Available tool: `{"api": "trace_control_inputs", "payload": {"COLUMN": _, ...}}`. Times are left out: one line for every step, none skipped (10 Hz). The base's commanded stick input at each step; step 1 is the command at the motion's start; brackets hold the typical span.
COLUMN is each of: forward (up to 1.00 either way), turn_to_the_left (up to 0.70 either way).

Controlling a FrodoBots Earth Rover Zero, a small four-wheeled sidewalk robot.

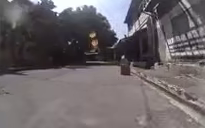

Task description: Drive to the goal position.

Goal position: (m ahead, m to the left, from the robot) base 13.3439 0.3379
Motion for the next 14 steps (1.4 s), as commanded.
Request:
{"api": "trace_control_inputs", "payload": {"forward": 1.00, "turn_to_the_left": 0.00}}
{"api": "trace_control_inputs", "payload": {"forward": 1.00, "turn_to_the_left": 0.00}}
{"api": "trace_control_inputs", "payload": {"forward": 1.00, "turn_to_the_left": 0.00}}
{"api": "trace_control_inputs", "payload": {"forward": 1.00, "turn_to_the_left": 0.00}}
{"api": "trace_control_inputs", "payload": {"forward": 1.00, "turn_to_the_left": 0.00}}
{"api": "trace_control_inputs", "payload": {"forward": 1.00, "turn_to_the_left": 0.00}}
{"api": "trace_control_inputs", "payload": {"forward": 1.00, "turn_to_the_left": 0.00}}
{"api": "trace_control_inputs", "payload": {"forward": 1.00, "turn_to_the_left": 0.00}}
{"api": "trace_control_inputs", "payload": {"forward": 1.00, "turn_to_the_left": 0.00}}
{"api": "trace_control_inputs", "payload": {"forward": 1.00, "turn_to_the_left": 0.00}}
{"api": "trace_control_inputs", "payload": {"forward": 1.00, "turn_to_the_left": 0.00}}
{"api": "trace_control_inputs", "payload": {"forward": 1.00, "turn_to_the_left": 0.00}}
{"api": "trace_control_inputs", "payload": {"forward": 1.00, "turn_to_the_left": 0.00}}
{"api": "trace_control_inputs", "payload": {"forward": 1.00, "turn_to_the_left": 0.00}}
